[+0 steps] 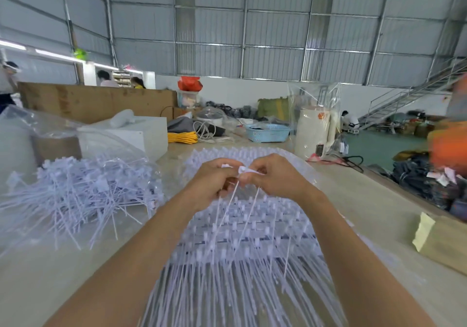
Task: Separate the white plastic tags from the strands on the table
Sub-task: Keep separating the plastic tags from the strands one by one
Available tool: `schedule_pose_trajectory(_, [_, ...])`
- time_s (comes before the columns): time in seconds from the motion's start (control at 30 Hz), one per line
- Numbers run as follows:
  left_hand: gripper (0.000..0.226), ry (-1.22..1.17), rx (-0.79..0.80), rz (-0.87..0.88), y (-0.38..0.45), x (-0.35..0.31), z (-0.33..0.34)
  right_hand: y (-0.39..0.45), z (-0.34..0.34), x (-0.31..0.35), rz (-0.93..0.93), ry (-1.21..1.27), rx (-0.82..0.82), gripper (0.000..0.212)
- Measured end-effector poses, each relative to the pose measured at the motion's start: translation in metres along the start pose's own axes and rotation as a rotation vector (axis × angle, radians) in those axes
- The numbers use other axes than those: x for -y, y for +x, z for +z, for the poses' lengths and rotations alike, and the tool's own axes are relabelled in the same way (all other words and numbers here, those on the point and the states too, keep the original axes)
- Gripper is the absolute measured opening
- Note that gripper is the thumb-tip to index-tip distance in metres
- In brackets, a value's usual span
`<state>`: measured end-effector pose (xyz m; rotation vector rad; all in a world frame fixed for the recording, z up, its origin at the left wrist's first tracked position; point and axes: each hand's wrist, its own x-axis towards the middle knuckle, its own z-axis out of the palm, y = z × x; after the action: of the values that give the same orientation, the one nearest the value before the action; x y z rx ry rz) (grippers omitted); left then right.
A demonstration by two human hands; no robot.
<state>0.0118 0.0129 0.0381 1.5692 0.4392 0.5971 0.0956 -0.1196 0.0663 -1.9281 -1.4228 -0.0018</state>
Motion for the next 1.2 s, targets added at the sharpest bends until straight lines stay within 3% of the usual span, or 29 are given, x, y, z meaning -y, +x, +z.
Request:
schedule_pose_trajectory(0.17, [0.02,-0.126,-0.023,-0.074,0.002,0.008,0.011,0.003,0.006,-0.016,-0.027,-0.089,0.045,0.025])
schedule_pose_trajectory(0.33, [0.027,0.045,0.035,0.044,-0.001,0.014,0.007,0.005,0.01,-0.016,-0.084,-0.105,0.028,0.028])
schedule_pose_trajectory(0.47, [0.028,0.109,-0.138,0.131,0.002,0.011,0.009,0.005,0.007,-0.02,0.017,-0.081,0.066,0.039])
schedule_pose_trajectory(0.53, [0.034,0.119,-0.158,0.143,0.003,0.011,0.012,0.005,0.005,-0.019,0.027,-0.058,0.085,0.033])
schedule_pose_trajectory(0.67, [0.036,0.162,-0.01,0.202,-0.005,0.01,0.013,0.005,0.005,-0.009,-0.037,-0.044,0.07,0.013])
schedule_pose_trajectory(0.8, [0.039,0.21,-0.134,0.289,-0.002,0.01,0.014,0.006,0.003,-0.011,0.012,-0.068,0.059,0.044])
schedule_pose_trajectory(0.9, [0.037,0.247,-0.153,0.299,-0.004,0.01,0.016,0.006,0.002,-0.013,0.006,-0.124,0.091,0.042])
schedule_pose_trajectory(1.07, [0.043,0.281,-0.219,0.228,0.001,0.011,0.016,0.009,0.009,-0.012,-0.06,-0.295,0.028,0.018])
schedule_pose_trajectory(1.2, [0.043,0.292,-0.212,0.147,0.006,0.012,0.012,0.013,0.015,-0.008,-0.121,-0.588,-0.007,0.023])
